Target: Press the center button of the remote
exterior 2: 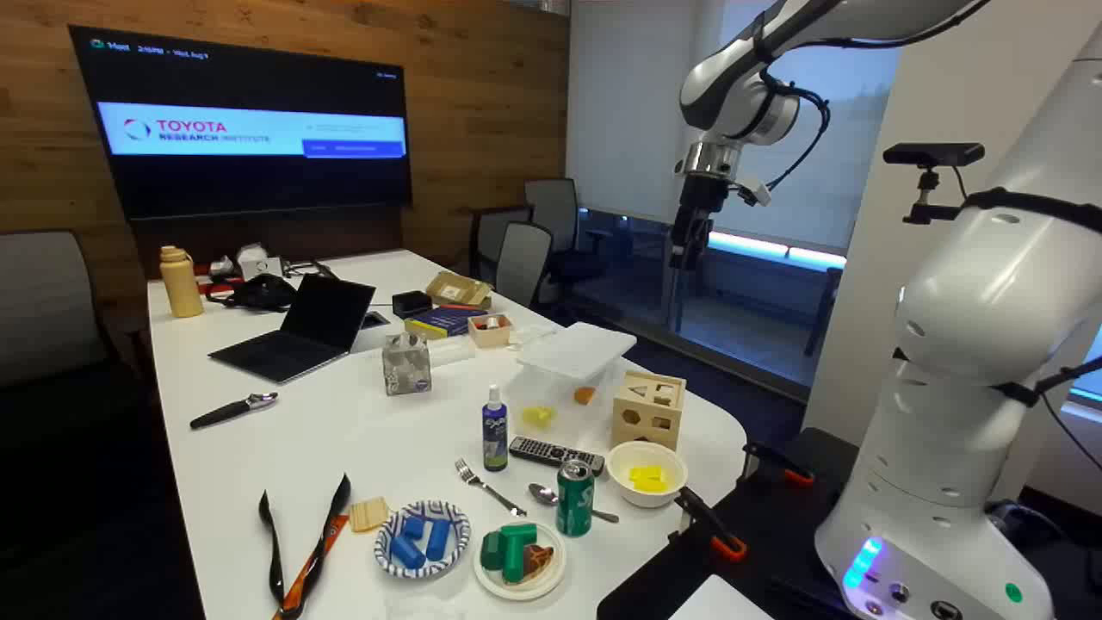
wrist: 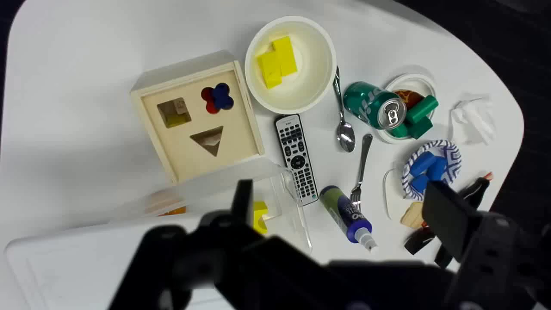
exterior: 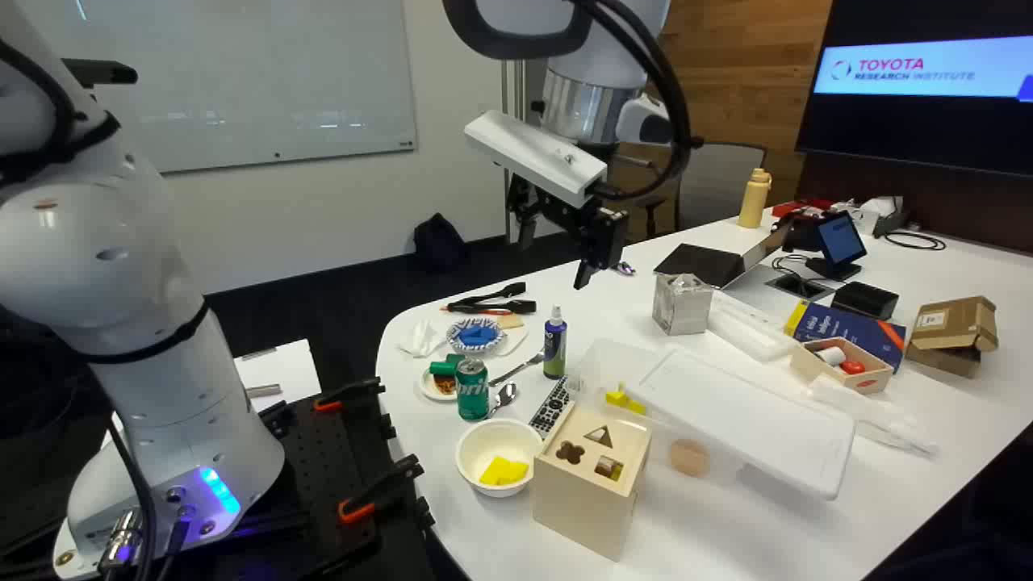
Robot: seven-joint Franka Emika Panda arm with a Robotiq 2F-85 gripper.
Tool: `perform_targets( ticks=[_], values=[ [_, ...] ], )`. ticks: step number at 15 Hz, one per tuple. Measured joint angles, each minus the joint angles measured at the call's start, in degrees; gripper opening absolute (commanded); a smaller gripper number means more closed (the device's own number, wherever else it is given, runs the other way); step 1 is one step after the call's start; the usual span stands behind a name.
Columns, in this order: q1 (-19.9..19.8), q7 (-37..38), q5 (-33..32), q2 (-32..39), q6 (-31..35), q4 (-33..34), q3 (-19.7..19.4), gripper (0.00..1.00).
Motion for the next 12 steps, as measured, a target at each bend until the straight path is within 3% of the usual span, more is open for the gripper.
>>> perform_targets(
  ticks=[3, 7, 12],
  values=[
    [-0.5, 0.0, 0.0, 0.04, 0.0, 0.0, 0.53, 1.0],
    [-3.41, 5.32, 1.91, 1.59, 1.25, -0.07, 5.31, 1.0],
    [-3.07, 22.5, 4.6, 8.49, 16.92, -1.78, 14.9, 1.0]
  ],
)
